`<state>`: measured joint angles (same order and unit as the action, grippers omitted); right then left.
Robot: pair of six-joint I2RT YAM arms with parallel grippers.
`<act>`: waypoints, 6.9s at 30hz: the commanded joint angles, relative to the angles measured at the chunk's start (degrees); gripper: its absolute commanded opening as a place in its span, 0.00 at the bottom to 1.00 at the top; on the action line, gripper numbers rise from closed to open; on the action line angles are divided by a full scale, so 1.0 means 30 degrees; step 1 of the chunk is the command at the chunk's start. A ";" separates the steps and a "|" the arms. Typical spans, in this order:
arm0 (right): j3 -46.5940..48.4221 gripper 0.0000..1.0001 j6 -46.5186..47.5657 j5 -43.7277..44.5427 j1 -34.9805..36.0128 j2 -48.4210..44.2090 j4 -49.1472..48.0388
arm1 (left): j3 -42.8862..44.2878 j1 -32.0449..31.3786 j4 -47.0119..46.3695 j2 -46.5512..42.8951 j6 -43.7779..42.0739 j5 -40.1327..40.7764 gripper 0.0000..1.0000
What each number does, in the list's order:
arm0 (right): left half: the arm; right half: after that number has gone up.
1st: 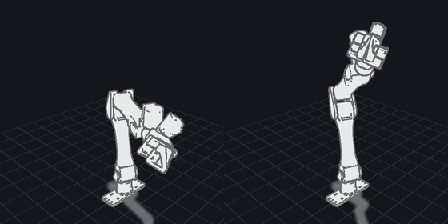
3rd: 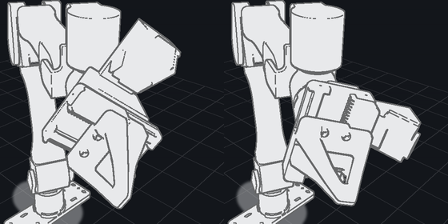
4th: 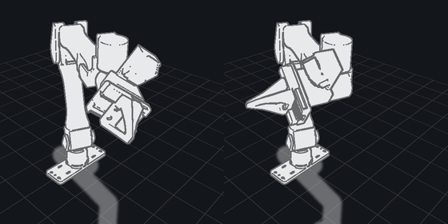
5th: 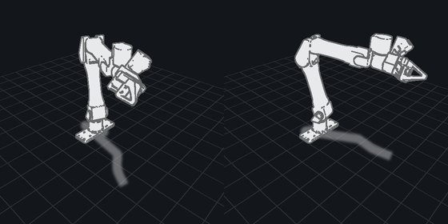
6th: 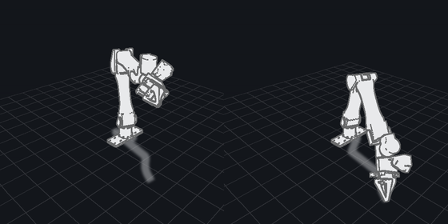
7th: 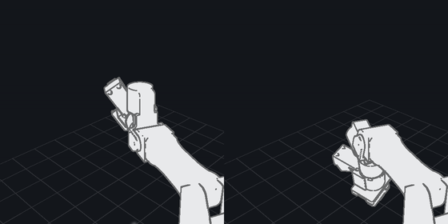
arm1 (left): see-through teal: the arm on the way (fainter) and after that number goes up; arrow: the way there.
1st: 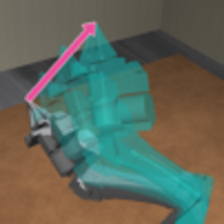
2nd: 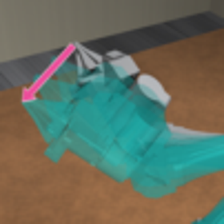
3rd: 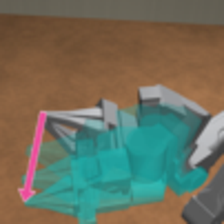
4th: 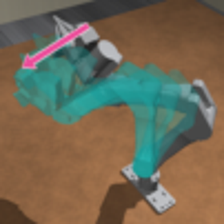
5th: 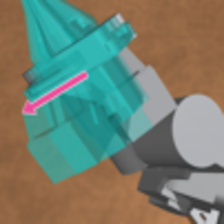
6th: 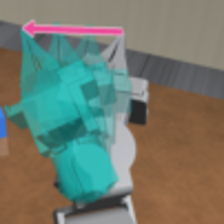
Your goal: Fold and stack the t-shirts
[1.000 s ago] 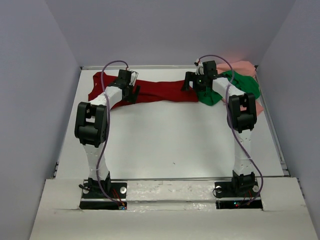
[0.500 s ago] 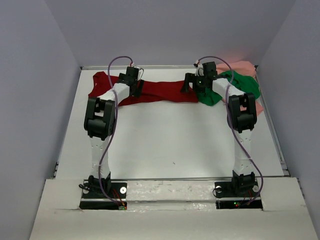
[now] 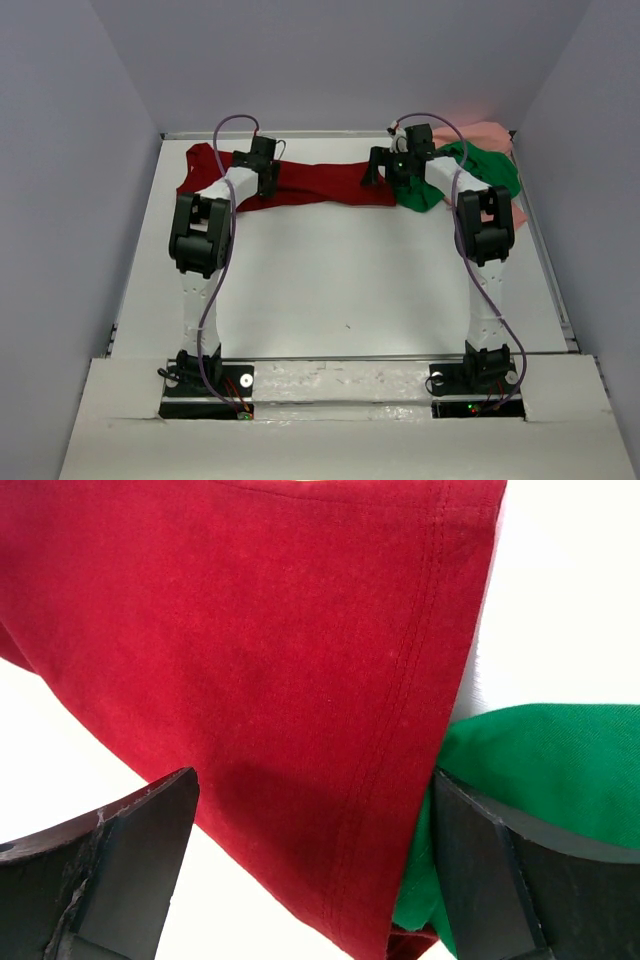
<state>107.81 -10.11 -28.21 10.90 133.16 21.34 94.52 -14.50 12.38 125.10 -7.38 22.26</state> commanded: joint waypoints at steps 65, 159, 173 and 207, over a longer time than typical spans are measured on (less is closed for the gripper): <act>-0.0781 0.91 -0.0937 -0.3897 -0.0087 -0.1264 -0.1226 | -0.1269 0.4226 -0.3131 -0.3874 -0.1496 -0.1736 0.99; -0.3535 0.00 0.4395 -0.5771 1.1125 -0.4073 0.7974 | 1.0737 0.1000 0.3726 0.5732 0.2723 -1.0111 0.00; -0.0428 0.00 0.3921 -0.6245 1.4913 -0.4717 0.6537 | 0.8163 -0.4277 0.1732 0.3684 0.1873 -1.2055 0.00; -0.4648 0.00 0.3869 -0.5450 0.9669 -0.5950 0.5629 | 0.2623 0.1817 -0.2487 0.0751 0.4451 -0.6745 0.95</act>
<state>91.11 1.67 -39.94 39.81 115.24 37.50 99.04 -8.93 7.14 129.29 5.02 4.86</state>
